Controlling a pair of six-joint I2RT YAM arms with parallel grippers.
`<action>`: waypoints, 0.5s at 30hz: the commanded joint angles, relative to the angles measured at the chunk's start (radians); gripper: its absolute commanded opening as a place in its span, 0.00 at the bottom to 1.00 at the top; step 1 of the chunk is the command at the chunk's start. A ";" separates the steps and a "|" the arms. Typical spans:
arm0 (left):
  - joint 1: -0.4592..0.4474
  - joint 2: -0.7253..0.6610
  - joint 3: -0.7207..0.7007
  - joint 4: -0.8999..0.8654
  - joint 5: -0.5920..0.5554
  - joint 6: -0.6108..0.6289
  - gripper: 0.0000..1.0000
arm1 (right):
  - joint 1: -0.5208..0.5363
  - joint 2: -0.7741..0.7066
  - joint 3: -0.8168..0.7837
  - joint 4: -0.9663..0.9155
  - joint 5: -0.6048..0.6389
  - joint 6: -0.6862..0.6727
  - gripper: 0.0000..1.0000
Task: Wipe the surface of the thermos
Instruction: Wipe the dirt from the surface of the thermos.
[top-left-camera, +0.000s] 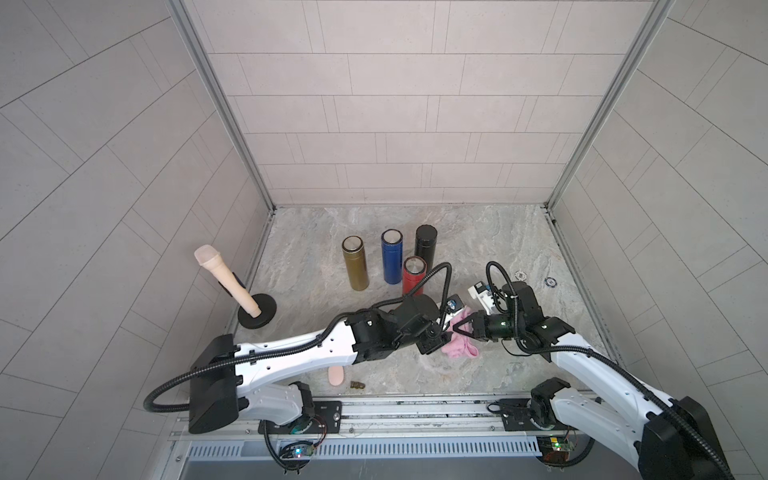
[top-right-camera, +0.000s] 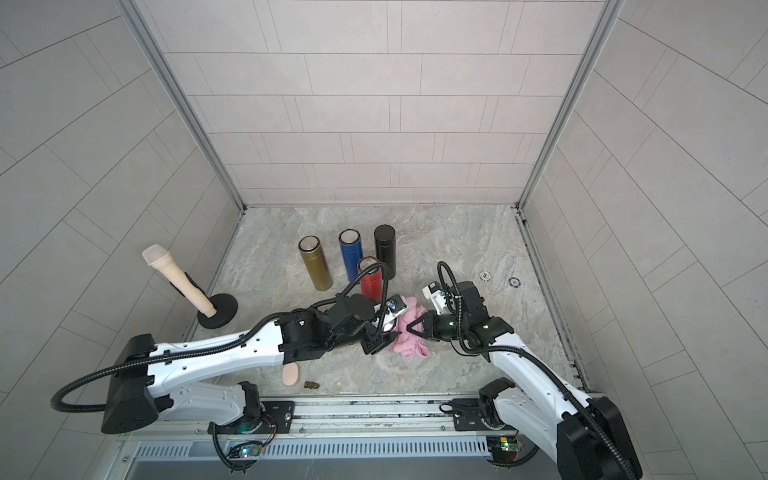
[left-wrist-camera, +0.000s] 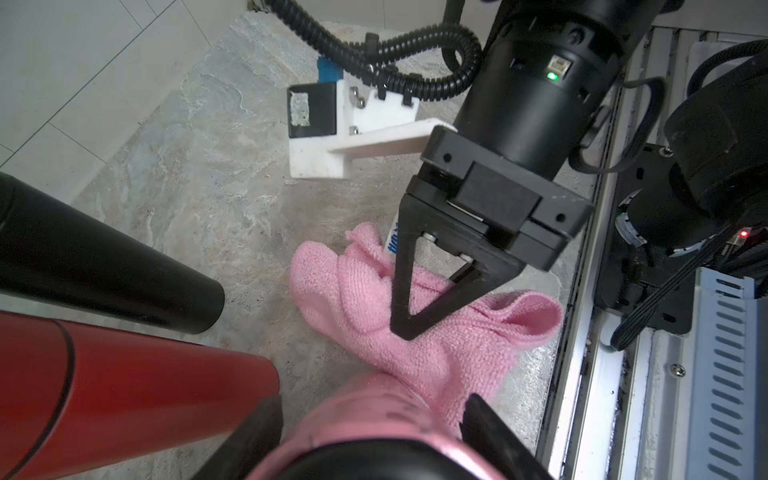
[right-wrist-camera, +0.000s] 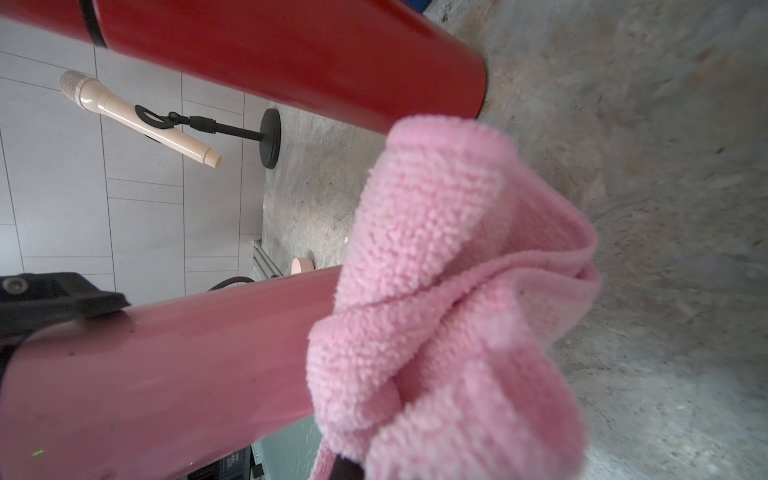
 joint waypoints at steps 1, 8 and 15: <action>0.018 -0.050 0.014 0.129 0.049 0.016 0.00 | 0.001 0.023 0.016 -0.029 -0.008 -0.062 0.00; 0.071 -0.039 0.039 0.072 0.214 -0.021 0.00 | 0.027 0.014 0.050 -0.035 -0.024 -0.097 0.00; 0.096 -0.029 0.046 -0.012 0.275 -0.011 0.00 | 0.027 -0.161 0.119 0.005 -0.108 -0.013 0.00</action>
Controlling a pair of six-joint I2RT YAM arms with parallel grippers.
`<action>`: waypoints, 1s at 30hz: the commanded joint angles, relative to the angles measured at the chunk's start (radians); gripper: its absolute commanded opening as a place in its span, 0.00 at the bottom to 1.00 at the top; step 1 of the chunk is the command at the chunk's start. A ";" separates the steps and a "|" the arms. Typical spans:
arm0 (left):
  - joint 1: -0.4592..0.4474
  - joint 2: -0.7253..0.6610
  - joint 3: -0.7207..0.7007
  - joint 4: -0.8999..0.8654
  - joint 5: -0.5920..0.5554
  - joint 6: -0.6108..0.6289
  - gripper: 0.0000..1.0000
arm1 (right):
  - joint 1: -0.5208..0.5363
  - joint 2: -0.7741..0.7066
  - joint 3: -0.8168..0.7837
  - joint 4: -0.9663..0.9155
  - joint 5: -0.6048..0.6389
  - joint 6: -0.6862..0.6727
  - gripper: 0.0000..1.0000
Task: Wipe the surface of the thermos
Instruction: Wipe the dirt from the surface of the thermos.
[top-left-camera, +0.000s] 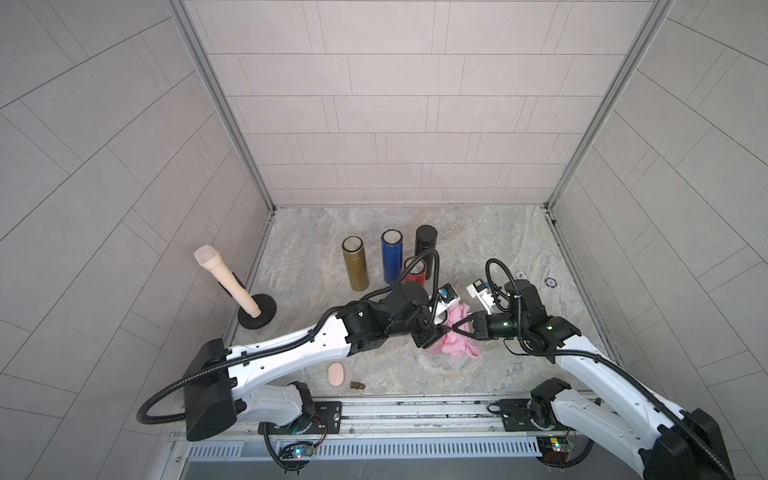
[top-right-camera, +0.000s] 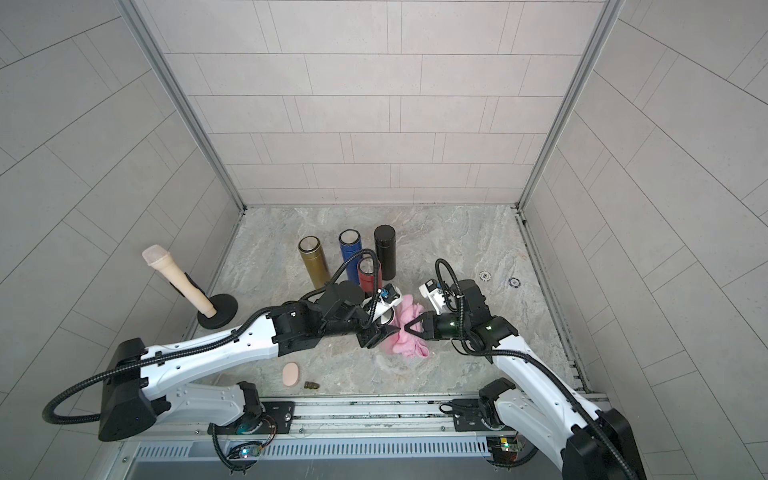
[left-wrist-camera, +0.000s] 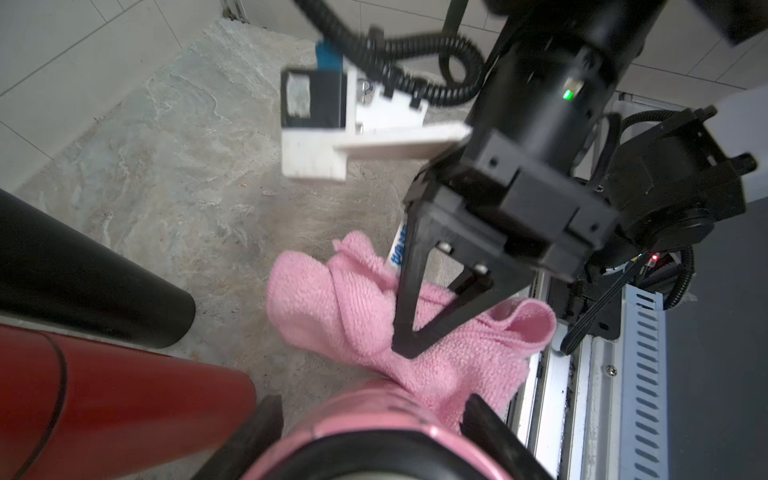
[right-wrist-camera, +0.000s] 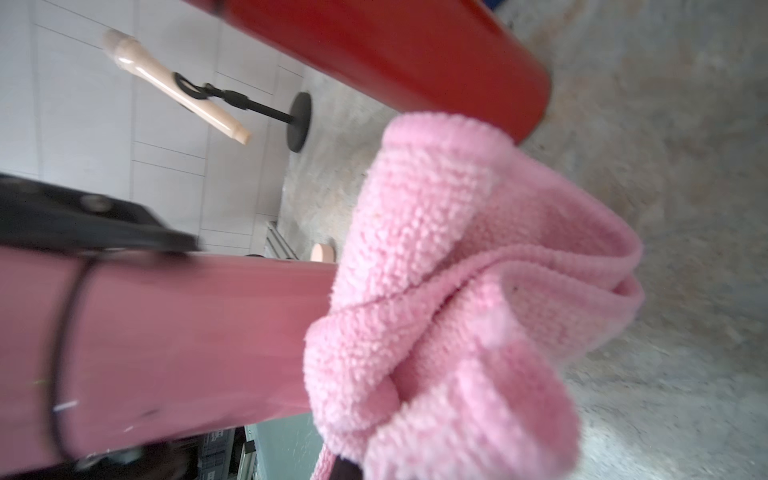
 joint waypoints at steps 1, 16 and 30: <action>0.006 -0.009 0.036 0.005 0.067 0.013 0.00 | 0.004 -0.093 0.084 0.047 -0.070 0.042 0.00; 0.007 -0.040 -0.020 0.043 0.062 0.001 0.00 | 0.088 -0.037 -0.078 0.076 0.057 -0.013 0.00; 0.008 -0.011 -0.004 0.108 0.133 -0.041 0.00 | 0.100 -0.170 -0.071 0.068 0.072 0.041 0.00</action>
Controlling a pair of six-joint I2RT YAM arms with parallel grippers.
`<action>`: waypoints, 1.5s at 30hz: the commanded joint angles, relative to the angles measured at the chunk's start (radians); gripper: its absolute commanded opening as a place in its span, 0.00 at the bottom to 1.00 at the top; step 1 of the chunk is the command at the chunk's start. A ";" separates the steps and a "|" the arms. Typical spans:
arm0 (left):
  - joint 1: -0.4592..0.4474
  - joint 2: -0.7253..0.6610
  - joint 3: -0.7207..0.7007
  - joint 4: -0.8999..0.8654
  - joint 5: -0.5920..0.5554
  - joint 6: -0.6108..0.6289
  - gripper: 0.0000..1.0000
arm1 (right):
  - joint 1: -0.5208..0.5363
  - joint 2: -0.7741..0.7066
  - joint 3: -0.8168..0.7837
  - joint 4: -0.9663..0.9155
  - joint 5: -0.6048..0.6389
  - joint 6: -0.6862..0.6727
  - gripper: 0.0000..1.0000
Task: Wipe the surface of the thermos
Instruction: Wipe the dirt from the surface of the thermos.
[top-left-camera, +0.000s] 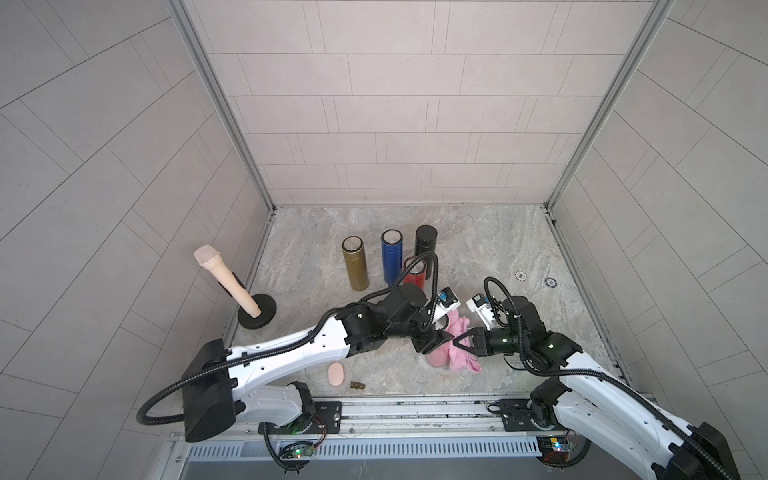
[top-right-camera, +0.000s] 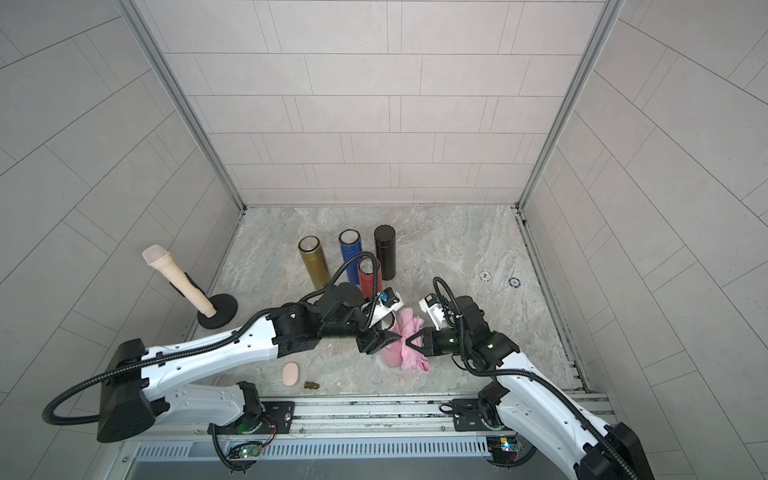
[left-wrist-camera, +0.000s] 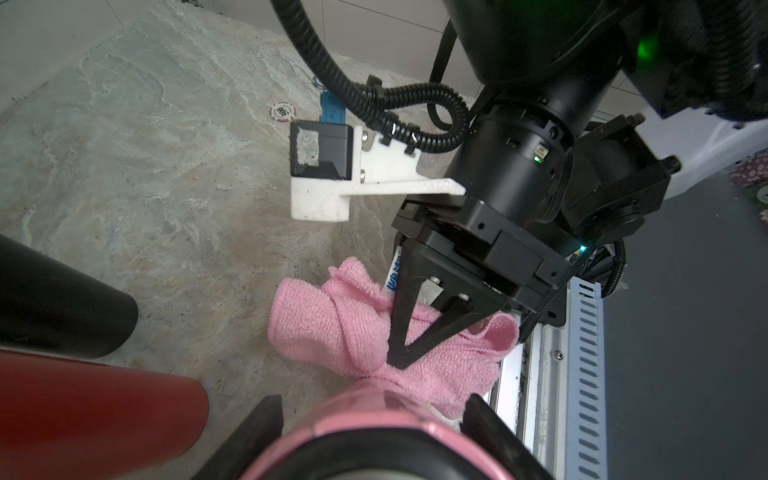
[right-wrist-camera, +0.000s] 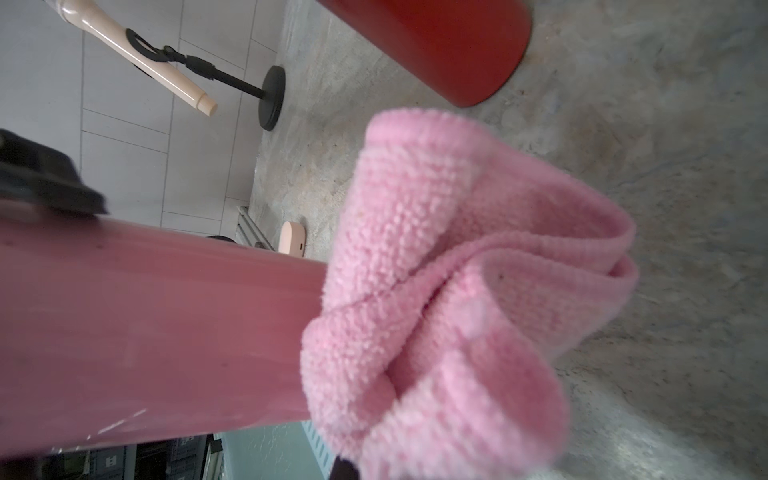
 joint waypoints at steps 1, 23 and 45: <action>0.003 0.004 0.029 0.070 0.027 -0.006 0.00 | 0.005 -0.081 0.100 0.024 -0.047 0.021 0.00; -0.108 0.103 0.173 0.031 -0.508 -0.347 0.00 | 0.108 -0.416 -0.082 -0.210 0.275 0.078 0.00; -0.162 0.379 0.660 -0.411 -0.735 -0.793 0.00 | 0.444 -0.310 -0.099 0.244 0.728 0.066 0.00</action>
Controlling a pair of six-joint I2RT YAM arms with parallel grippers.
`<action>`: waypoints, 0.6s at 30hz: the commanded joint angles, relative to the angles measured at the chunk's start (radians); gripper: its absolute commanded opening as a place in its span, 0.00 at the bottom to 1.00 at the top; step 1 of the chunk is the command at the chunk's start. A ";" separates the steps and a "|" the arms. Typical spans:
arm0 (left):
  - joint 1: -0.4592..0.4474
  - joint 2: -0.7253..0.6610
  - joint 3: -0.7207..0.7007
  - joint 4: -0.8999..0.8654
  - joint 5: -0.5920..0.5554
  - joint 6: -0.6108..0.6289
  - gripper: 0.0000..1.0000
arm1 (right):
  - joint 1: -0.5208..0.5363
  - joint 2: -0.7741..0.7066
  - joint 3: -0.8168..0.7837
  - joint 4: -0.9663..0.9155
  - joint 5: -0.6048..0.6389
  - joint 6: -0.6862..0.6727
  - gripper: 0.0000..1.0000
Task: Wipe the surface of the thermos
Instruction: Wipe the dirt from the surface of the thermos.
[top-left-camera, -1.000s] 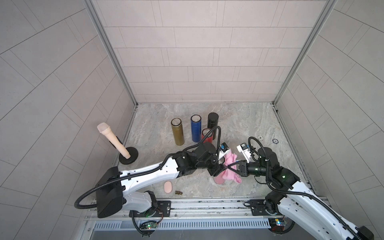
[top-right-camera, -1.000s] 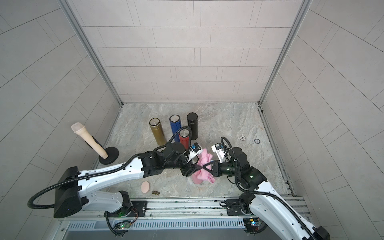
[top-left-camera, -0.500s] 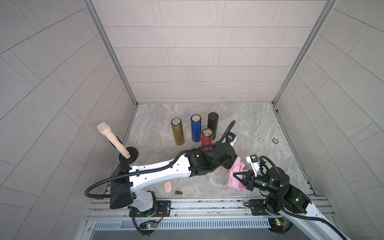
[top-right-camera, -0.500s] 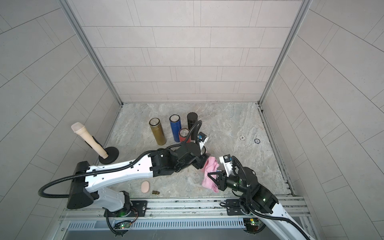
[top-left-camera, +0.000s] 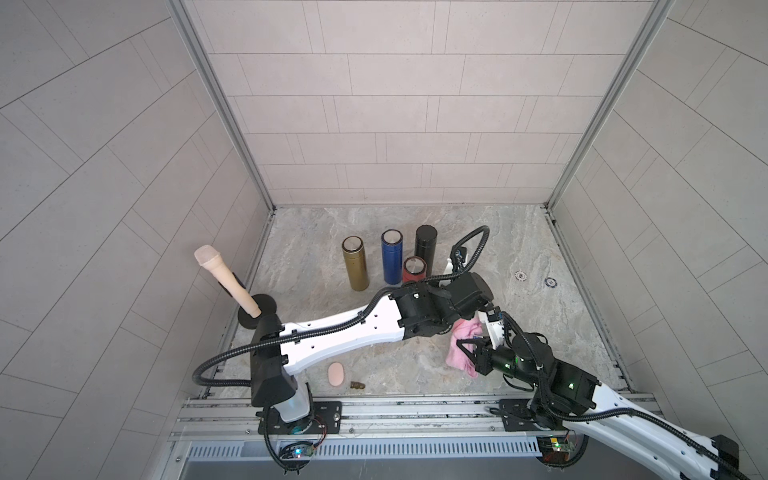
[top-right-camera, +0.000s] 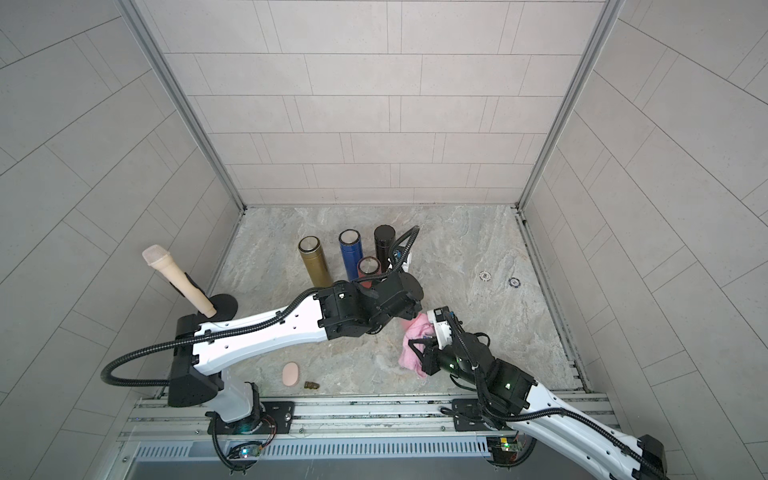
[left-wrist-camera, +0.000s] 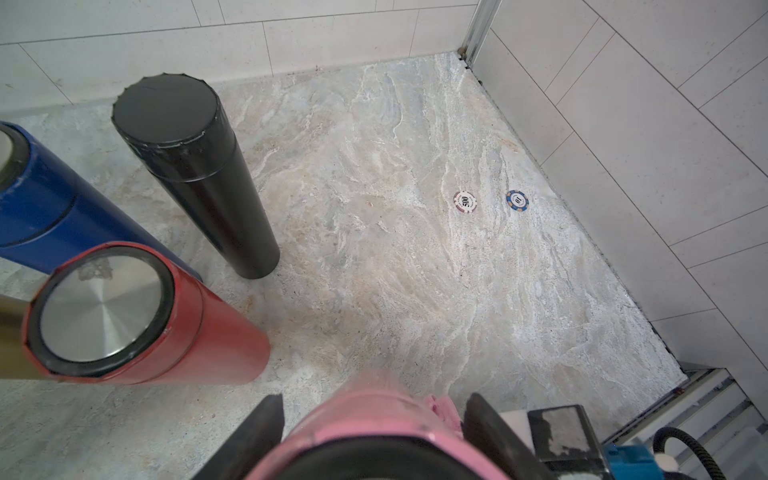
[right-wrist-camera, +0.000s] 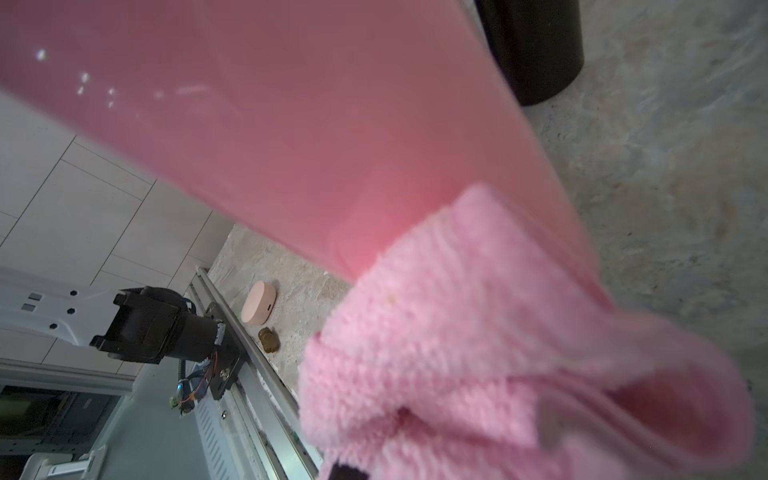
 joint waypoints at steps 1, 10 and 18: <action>0.002 0.005 0.015 0.038 -0.008 -0.063 0.00 | 0.027 0.083 0.089 0.161 0.040 -0.052 0.00; 0.020 0.060 -0.001 0.052 0.029 -0.107 0.00 | 0.229 0.175 0.191 0.164 0.145 -0.100 0.00; 0.029 0.054 -0.068 0.081 0.044 -0.178 0.00 | 0.231 -0.054 0.019 0.033 0.348 0.161 0.00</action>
